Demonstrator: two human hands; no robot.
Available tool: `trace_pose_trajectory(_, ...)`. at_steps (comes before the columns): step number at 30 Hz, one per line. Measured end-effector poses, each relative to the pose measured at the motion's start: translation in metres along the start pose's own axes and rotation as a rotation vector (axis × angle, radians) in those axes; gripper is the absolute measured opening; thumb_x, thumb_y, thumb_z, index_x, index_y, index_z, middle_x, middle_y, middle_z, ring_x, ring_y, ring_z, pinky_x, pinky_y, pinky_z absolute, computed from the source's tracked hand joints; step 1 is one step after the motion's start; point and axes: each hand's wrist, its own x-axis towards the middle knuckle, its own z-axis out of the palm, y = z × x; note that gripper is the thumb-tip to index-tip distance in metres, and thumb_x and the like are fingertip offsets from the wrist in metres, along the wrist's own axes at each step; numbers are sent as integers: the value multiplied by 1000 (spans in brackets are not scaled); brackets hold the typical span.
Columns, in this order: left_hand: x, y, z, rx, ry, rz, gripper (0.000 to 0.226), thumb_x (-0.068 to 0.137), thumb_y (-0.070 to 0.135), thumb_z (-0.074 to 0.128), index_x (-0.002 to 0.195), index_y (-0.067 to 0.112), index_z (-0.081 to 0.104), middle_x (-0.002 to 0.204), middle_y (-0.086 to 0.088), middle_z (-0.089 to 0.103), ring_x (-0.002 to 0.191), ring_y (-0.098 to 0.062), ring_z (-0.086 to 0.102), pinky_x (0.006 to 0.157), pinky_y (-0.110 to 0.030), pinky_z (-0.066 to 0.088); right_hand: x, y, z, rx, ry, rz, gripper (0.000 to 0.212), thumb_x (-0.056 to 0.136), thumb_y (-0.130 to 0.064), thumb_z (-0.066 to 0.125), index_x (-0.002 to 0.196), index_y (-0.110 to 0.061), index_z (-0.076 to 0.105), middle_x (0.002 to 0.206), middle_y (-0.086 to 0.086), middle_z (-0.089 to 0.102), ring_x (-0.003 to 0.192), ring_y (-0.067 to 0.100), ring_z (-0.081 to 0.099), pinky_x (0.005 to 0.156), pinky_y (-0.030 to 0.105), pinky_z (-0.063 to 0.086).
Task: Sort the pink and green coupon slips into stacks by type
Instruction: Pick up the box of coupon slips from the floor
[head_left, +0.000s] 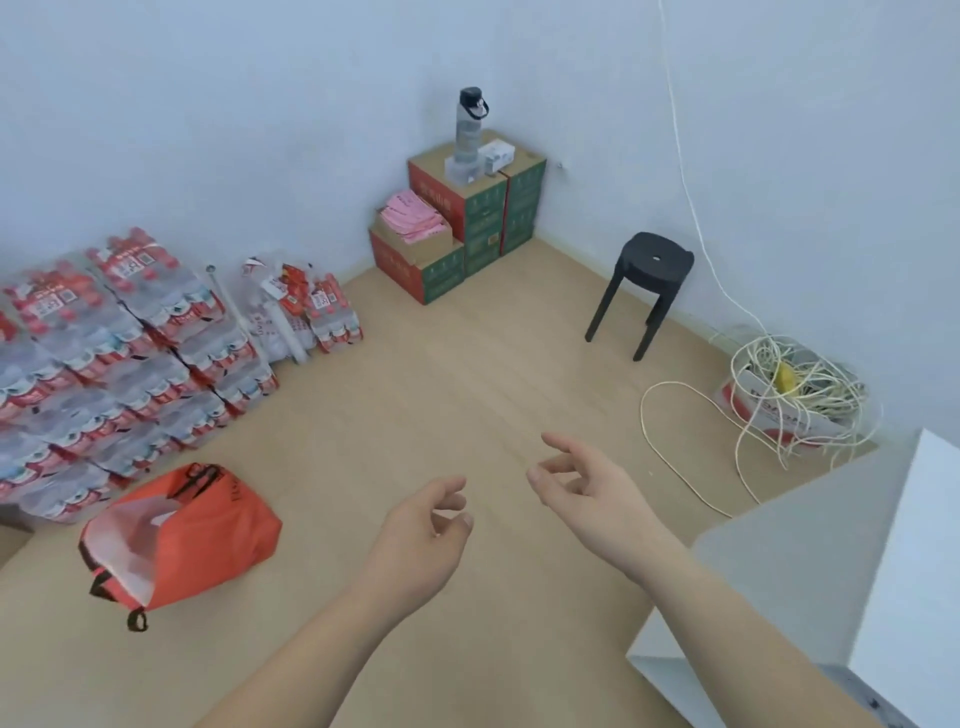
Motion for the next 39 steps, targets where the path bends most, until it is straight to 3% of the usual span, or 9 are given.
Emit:
trace_pose_trajectory(5,103,41,-8,20,-82,6,46,99,25,62,143,33,51,123,16,58,82,-3,62,71,-11,50,115,-40,-27,-21,-15,-5,28,97,-39,65,125,-36,61,103,-10,70,96,14,70,83,27,55)
trace_pose_trajectory(8,172,56,-14,29,-52,-17,45,100,25,61,143,33,51,123,18,58,84,-2,62,69,-7,47,201,-58,-43,-16,-45,-44,20,98,-37,62,117,-33,67,101,-6,73,97,13,71,89,31,56)
trace_pose_trajectory(16,338,100,-79,-11,183,-93,36,98,20,63,132,31,62,115,19,66,88,6,61,73,-5,44,416,-140,-62,-113,-151,-115,11,102,-23,59,98,-27,69,94,4,76,89,19,72,71,14,49)
trace_pose_trajectory(18,385,106,-108,-8,236,-94,36,98,19,63,132,29,63,115,18,66,89,5,62,74,-5,44,472,-170,-57,-191,-174,-153,14,101,-23,59,93,-28,69,93,1,75,88,17,71,72,15,49)
trace_pose_trajectory(23,535,118,-187,51,295,-79,37,100,18,60,137,24,61,117,12,65,98,3,61,76,-4,44,635,-220,-36,-392,-188,-266,15,99,-29,61,106,-24,74,94,-12,73,91,8,67,84,25,49)
trace_pose_trajectory(27,665,135,-246,112,269,-27,37,98,20,61,136,23,62,116,15,65,97,3,63,93,-26,51,753,-262,-22,-437,-148,-288,12,98,-28,63,99,-25,74,87,-16,71,84,0,65,78,19,47)
trace_pose_trajectory(32,792,174,-295,214,188,6,38,98,23,61,137,25,60,119,15,63,98,4,63,94,-27,50,860,-310,-27,-643,-128,-271,20,100,-41,54,106,-32,71,91,-16,69,90,10,64,80,28,50)
trace_pose_trajectory(35,877,191,-317,270,125,7,38,98,22,59,136,26,60,123,11,63,100,-3,64,96,-30,51,938,-332,-32,-816,-120,-276,25,101,-46,48,111,-34,68,97,-16,70,98,13,65,79,29,50)
trace_pose_trajectory(39,989,182,-336,381,70,-27,39,97,20,57,136,25,60,130,4,64,107,-11,63,97,-28,48,1056,-334,-21,-725,-154,-256,20,100,-42,52,110,-35,68,91,-21,66,94,10,64,80,29,50)
